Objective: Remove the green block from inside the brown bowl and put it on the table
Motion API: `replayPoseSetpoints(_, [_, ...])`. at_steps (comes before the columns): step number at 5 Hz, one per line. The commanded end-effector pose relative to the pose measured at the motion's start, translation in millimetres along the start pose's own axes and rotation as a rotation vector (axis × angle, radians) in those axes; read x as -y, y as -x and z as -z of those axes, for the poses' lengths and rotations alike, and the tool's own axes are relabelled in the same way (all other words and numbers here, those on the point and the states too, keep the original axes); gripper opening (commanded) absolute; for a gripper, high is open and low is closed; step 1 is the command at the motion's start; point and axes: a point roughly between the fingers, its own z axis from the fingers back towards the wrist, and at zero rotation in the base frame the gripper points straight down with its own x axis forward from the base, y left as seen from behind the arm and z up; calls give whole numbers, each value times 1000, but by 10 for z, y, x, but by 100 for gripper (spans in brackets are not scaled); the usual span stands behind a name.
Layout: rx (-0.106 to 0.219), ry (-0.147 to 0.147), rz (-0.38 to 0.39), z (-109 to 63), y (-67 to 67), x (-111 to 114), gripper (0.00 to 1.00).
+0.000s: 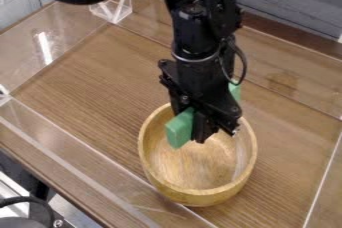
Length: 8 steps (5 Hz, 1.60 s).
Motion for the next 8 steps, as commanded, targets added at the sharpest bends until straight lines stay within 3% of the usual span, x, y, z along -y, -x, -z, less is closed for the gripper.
replayPoseSetpoints(1, [66,-4,3,-116,-90,-29,0])
replayPoseSetpoints(8, [159,-10,1,-33,-158,-74,0])
